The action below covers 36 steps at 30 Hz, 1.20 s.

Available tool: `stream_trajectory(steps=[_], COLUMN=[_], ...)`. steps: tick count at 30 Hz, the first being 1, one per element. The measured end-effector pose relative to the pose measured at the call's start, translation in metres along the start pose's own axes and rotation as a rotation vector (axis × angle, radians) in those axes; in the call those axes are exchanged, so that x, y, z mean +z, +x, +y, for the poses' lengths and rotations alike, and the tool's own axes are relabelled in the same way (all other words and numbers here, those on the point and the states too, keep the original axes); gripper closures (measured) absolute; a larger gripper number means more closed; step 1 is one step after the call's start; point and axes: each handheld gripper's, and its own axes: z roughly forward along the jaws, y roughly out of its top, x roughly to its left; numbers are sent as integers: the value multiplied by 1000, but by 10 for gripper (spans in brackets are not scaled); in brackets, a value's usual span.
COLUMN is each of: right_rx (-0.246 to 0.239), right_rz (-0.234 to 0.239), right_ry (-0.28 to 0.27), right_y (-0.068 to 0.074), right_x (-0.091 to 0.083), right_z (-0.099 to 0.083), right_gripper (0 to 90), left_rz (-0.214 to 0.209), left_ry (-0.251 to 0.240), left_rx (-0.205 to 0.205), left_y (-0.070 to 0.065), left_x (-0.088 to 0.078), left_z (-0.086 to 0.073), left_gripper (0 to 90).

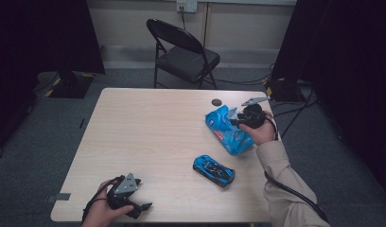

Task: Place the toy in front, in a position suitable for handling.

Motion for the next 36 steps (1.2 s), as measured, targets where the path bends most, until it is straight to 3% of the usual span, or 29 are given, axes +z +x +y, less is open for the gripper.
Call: stream_trajectory(steps=[8, 12, 17, 26, 36], right_rx=[-2, -5, 26, 20, 18], right_rz=[-14, -26, -33, -44, -23], right_ry=[27, 45, 38, 10, -17], right_y=[-2, -3, -6, -6, -3], right_x=[9, 12, 10, -2, -22], right_z=[0, -4, -6, -1, 11], right_gripper=[590, 703, 897, 900, 900], left_rz=[0, -2, 0, -1, -2], left_ry=[-1, 2, -1, 1, 2], left_rx=[0, 1, -1, 1, 0], left_y=[0, 0, 0, 0, 0], left_x=[0, 0, 0, 0, 0], left_z=[0, 0, 0, 0, 0], left_gripper=[53, 53, 53, 53, 53])
